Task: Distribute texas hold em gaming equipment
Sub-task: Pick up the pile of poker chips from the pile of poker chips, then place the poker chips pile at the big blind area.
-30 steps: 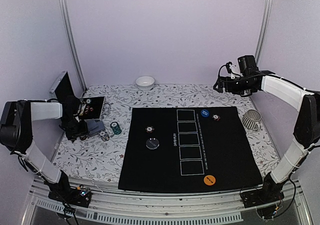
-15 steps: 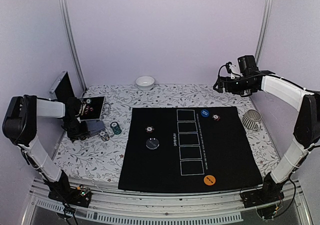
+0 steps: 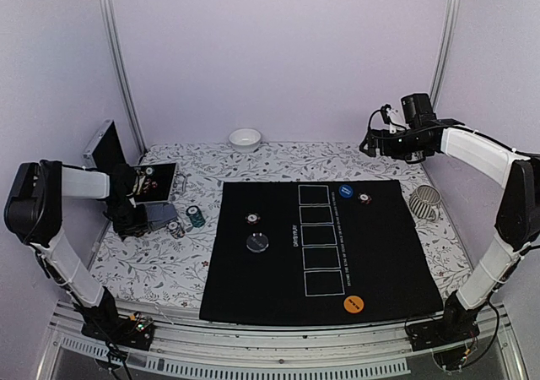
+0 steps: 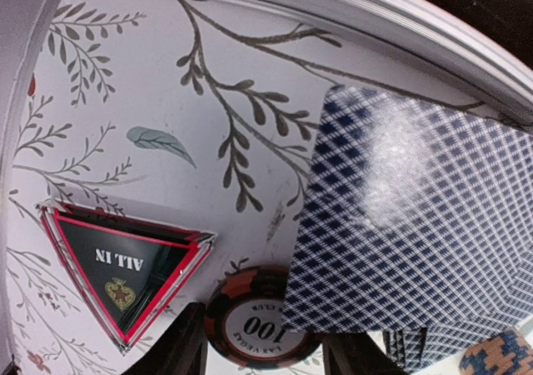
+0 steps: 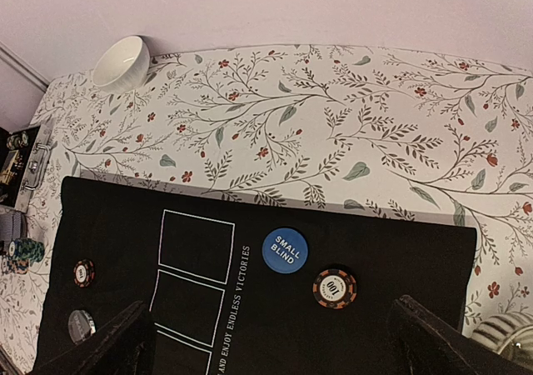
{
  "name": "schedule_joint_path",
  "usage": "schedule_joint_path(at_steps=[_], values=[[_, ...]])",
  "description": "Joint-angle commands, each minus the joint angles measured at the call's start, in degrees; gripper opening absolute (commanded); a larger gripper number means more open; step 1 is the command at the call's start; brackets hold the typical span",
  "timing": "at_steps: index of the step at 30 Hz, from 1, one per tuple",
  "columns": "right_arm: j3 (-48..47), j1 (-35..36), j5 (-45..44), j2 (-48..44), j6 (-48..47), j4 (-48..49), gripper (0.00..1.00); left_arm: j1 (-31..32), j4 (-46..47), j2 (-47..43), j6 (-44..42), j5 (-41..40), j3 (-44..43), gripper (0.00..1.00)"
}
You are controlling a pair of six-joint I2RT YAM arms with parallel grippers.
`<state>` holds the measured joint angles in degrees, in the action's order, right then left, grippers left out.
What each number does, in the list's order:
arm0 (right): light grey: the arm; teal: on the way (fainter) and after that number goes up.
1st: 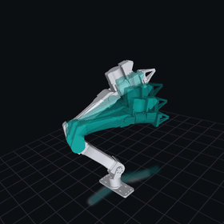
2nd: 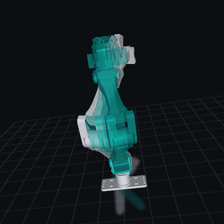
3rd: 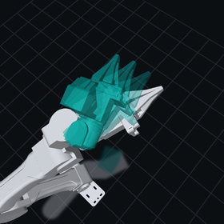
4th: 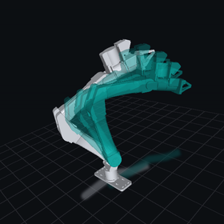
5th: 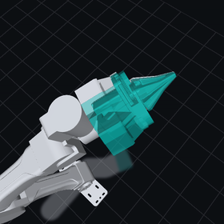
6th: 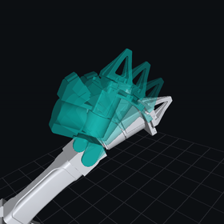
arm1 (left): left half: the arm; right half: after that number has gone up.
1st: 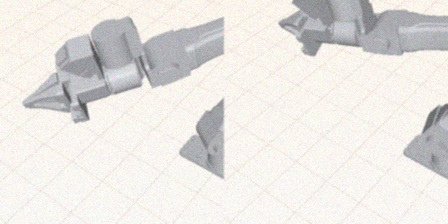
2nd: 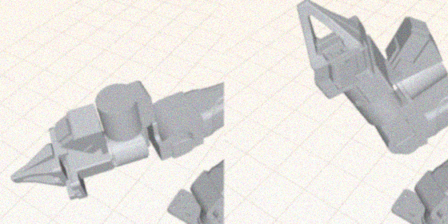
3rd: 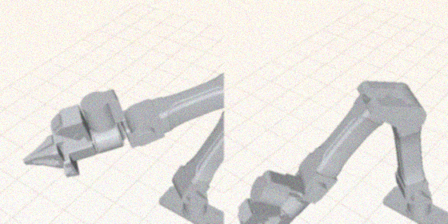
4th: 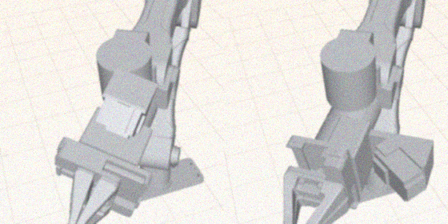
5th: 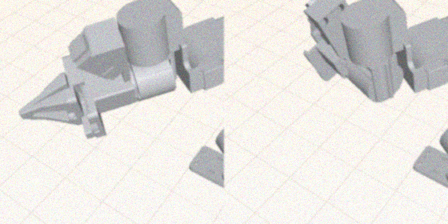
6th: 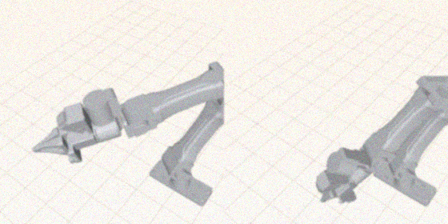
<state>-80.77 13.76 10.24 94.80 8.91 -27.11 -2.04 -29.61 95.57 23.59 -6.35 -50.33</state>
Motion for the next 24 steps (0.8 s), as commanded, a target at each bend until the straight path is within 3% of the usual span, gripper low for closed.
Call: schedule_joint_path(at_steps=[1, 6, 19, 24], values=[[0.1, 0.0, 0.6, -1.6, -0.8, -0.7, 0.99, -0.3, -0.5, 2.4, -0.4, 4.7, 1.2, 0.42], [0.0, -0.1, 1.1, -1.8, -0.8, -0.6, 0.99, -0.3, -0.9, 1.0, -1.1, 5.1, 1.9, 0.0], [-0.2, 0.0, 4.6, -3.9, 0.2, -0.3, 0.99, 3.0, -13.0, -11.2, -0.7, -2.7, -5.6, 0.0], [0.1, 0.0, 6.5, -4.6, 0.7, -0.2, 0.99, 8.3, -18.5, -15.5, -0.1, -4.7, -11.0, 0.0]])
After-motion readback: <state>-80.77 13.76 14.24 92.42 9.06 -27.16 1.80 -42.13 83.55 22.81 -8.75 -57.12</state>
